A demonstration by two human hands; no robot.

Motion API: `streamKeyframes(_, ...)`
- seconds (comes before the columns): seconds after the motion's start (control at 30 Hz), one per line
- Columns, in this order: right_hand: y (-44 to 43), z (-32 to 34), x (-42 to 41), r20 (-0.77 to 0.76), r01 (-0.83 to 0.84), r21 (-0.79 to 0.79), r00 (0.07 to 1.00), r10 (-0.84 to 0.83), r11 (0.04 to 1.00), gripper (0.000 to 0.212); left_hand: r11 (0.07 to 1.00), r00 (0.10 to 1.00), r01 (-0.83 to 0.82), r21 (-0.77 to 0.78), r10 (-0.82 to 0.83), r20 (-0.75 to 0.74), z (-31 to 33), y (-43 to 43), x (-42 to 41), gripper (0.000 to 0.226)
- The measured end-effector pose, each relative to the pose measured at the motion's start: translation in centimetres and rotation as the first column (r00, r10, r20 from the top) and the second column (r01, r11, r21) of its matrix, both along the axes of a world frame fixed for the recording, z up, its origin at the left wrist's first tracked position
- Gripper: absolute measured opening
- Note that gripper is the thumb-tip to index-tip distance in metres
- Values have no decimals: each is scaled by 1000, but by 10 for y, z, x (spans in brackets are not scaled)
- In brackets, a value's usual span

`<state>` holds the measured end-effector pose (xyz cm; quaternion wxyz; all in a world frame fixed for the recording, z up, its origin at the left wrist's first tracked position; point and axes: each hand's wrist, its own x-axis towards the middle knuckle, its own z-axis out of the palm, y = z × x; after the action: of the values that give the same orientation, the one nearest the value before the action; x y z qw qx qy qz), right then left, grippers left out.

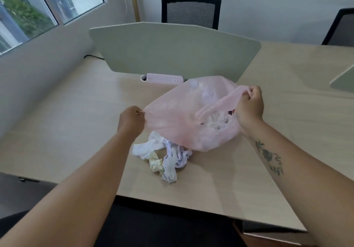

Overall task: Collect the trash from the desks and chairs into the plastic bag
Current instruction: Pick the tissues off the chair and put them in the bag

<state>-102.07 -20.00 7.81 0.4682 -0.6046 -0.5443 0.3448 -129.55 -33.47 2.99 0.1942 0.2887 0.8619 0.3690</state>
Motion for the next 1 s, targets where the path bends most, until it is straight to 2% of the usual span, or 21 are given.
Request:
streamKeyframes(0.07, -6, -3, -11, 15, -54, -20, 998, 54, 998, 10, 999, 999, 36, -41, -35, 29, -5, -12, -3, 24)
streamKeyframes(0.1, -10, -5, -13, 29, -89, -32, 996, 90, 995, 9, 994, 996, 83, -71, -80, 44, -7, -17, -2, 39)
streamKeyframes(0.13, -16, -7, -13, 61, -128, -43, 990, 131, 991, 9, 984, 989, 147, -100, -148, -2, -10, -21, -2, 54)
streamKeyframes(0.2, -25, -12, -6, 148, -205, -44, 967, 209, 978, 15, 952, 920, 253, -169, -292, -263, -12, -22, -5, 77)
streamKeyframes(0.27, -32, -13, 2, 254, -266, -43, 929, 268, 963, 29, 901, 728, 337, -273, -433, -531, -14, -11, -12, 84)
streamKeyframes(0.33, -37, -15, 8, 363, -313, -53, 879, 311, 948, 24, 845, 564, 387, -369, -533, -630, -16, 7, -19, 78)
streamKeyframes(0.37, -38, -17, 10, 410, -313, -54, 859, 307, 948, 15, 835, 531, 396, -382, -548, -646, -16, 17, -21, 71)
streamKeyframes(0.4, -40, -18, 11, 443, -292, -48, 851, 282, 955, 13, 841, 535, 399, -365, -537, -652, -15, 27, -24, 60)
streamKeyframes(0.43, -42, -18, 12, 452, -258, -36, 858, 246, 966, 17, 847, 529, 392, -360, -527, -665, -12, 36, -26, 47)
streamKeyframes(0.5, -46, -18, 11, 429, -165, -19, 889, 158, 986, 24, 791, 398, 400, -463, -605, -689, -8, 51, -27, 28)
streamKeyframes(0.53, -48, -17, 11, 407, -118, -20, 906, 116, 993, 26, 748, 326, 409, -522, -654, -682, -8, 56, -26, 27)
streamKeyframes(0.57, -50, -18, 11, 384, -73, -19, 920, 75, 997, 25, 741, 316, 419, -525, -661, -681, -6, 62, -25, 28)
streamKeyframes(0.7, -58, -21, 10, 326, 57, -47, 945, -38, 997, 18, 874, 609, 437, -214, -463, -644, 6, 83, -23, 28)
streamKeyframes(0.73, -61, -23, 8, 331, 66, -53, 942, -45, 996, 27, 884, 649, 438, -163, -437, -624, 9, 86, -22, 29)
streamKeyframes(0.77, -67, -26, 7, 365, 73, 6, 929, -70, 997, 43, 883, 668, 450, -137, -434, -605, 13, 89, -21, 30)
streamKeyframes(0.8, -73, -30, 6, 442, 55, 132, 891, -108, 990, 57, 878, 677, 463, -120, -438, -591, 16, 90, -20, 30)
streamKeyframes(0.87, -93, -36, -1, 659, -154, 405, 733, -171, 901, 67, 868, 683, 485, -107, -452, -573, 20, 88, -18, 30)
streamKeyframes(0.9, -105, -41, -8, 728, -314, 454, 670, -144, 834, 65, 861, 680, 497, -109, -464, -568, 20, 87, -17, 30)
streamKeyframes(1.0, -147, -67, -38, 858, -699, 366, 509, 68, 614, 53, 858, 691, 503, -106, -473, -547, 20, 84, -18, 30)
